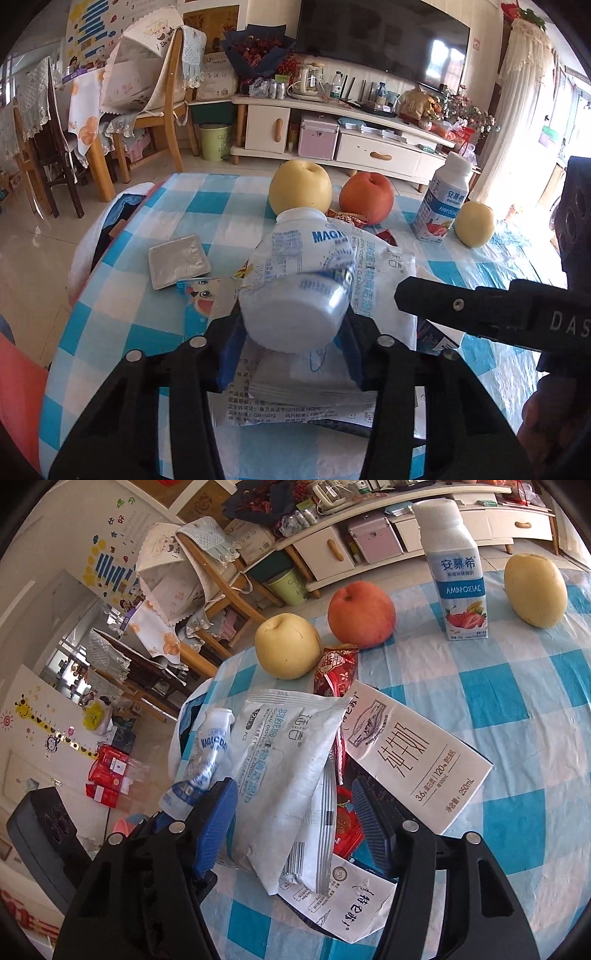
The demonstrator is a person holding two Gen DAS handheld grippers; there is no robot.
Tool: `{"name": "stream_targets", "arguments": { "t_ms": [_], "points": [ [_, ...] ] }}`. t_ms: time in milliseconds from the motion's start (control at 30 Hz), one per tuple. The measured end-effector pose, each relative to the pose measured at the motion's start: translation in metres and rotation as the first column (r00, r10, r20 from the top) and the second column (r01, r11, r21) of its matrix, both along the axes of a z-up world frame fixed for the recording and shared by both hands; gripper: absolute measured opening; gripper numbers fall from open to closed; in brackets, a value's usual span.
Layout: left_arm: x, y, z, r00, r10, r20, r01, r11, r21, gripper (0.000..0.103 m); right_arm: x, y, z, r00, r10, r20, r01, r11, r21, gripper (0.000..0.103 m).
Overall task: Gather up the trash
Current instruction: 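Close the right tool on the white wipes packet in the pile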
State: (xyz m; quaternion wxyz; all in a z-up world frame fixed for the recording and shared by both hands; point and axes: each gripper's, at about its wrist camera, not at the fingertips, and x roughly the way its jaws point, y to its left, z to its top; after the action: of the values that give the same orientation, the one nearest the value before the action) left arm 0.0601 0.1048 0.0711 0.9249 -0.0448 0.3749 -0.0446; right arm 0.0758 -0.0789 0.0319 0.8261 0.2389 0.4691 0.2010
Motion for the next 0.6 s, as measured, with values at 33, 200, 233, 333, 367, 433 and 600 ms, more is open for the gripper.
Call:
{"name": "stream_targets", "arguments": {
  "t_ms": [33, 200, 233, 333, 367, 433, 600],
  "points": [
    [0.000, 0.000, 0.000, 1.000, 0.001, -0.001, -0.001, 1.000, -0.003, 0.042, 0.001, 0.002, 0.000, 1.000, 0.001, 0.004, -0.001, 1.000, 0.009, 0.065],
    [-0.002, 0.005, 0.001, 1.000, -0.013, -0.012, 0.013, 0.999, -0.031, 0.042, 0.004, 0.008, 0.004, 1.000, -0.008, 0.005, 0.008, 1.000, 0.011, 0.077],
    [-0.003, 0.006, 0.001, 1.000, -0.021, -0.016, 0.020, 0.999, -0.044, 0.041, 0.004, 0.010, 0.004, 1.000, -0.003, 0.005, 0.003, 1.000, 0.001, 0.077],
    [-0.006, 0.007, 0.000, 0.998, -0.057, -0.023, 0.055, 0.997, -0.060, 0.042, 0.007, 0.013, 0.002, 1.000, 0.005, 0.002, -0.005, 1.000, -0.026, 0.077],
    [-0.007, 0.007, 0.001, 0.997, -0.068, -0.024, 0.066, 0.996, -0.057, 0.042, 0.007, 0.013, 0.001, 1.000, 0.004, -0.001, -0.004, 1.000, -0.023, 0.077],
    [-0.010, 0.009, 0.001, 0.996, -0.086, -0.030, 0.084, 0.994, -0.065, 0.047, 0.008, 0.010, 0.000, 1.000, -0.002, -0.006, 0.001, 1.000, -0.026, 0.077],
    [-0.012, 0.018, 0.004, 0.998, -0.058, -0.018, 0.057, 0.997, -0.049, 0.081, 0.006, 0.008, 0.004, 1.000, -0.008, 0.015, 0.009, 0.995, -0.101, 0.079]
  ]
}}
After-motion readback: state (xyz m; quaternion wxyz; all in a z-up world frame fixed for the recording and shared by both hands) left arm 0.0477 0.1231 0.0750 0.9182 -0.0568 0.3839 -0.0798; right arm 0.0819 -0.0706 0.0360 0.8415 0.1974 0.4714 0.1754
